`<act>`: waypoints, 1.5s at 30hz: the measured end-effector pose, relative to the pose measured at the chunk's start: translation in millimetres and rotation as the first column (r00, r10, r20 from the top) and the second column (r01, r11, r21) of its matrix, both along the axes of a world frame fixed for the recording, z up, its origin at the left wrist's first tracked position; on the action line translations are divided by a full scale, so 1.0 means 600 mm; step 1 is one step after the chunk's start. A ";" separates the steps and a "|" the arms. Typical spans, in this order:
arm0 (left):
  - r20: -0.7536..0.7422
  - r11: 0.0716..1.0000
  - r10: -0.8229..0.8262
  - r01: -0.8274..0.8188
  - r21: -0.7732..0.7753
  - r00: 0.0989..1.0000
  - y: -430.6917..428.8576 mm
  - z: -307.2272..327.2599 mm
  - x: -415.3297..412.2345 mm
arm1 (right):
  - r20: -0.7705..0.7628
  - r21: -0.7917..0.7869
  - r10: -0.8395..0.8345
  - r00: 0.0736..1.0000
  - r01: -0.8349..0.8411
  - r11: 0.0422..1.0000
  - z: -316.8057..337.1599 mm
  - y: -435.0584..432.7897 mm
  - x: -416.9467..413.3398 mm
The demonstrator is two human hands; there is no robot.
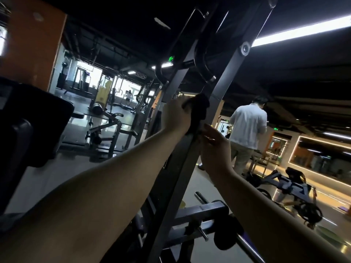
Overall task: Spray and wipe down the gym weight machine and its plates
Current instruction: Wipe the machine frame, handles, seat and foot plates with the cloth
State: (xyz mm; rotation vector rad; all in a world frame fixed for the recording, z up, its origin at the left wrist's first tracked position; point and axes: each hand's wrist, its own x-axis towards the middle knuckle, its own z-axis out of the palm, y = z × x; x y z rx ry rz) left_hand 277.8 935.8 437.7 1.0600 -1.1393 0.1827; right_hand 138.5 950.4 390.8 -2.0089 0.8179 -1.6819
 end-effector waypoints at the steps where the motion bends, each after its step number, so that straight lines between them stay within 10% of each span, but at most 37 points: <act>1: 0.075 1.000 -0.010 0.010 0.002 0.997 -0.003 -0.005 -0.013 | -0.036 -0.017 -0.032 0.999 0.031 0.999 0.000 -0.003 0.000; 14: 0.179 0.985 -0.162 0.171 -0.036 0.970 0.028 -0.353 -0.047 | -0.080 0.098 0.012 0.997 -0.004 0.995 -0.127 -0.028 -0.033; 36: 0.182 0.990 -0.097 0.113 -0.081 0.978 -0.040 -0.167 -0.034 | 0.128 0.089 0.055 0.990 -0.067 0.994 -0.155 -0.047 -0.012; 45: -0.013 0.962 -0.209 0.208 0.176 0.978 0.058 -0.415 -0.055 | 0.003 0.115 0.012 1.000 -0.012 0.993 -0.183 -0.037 -0.012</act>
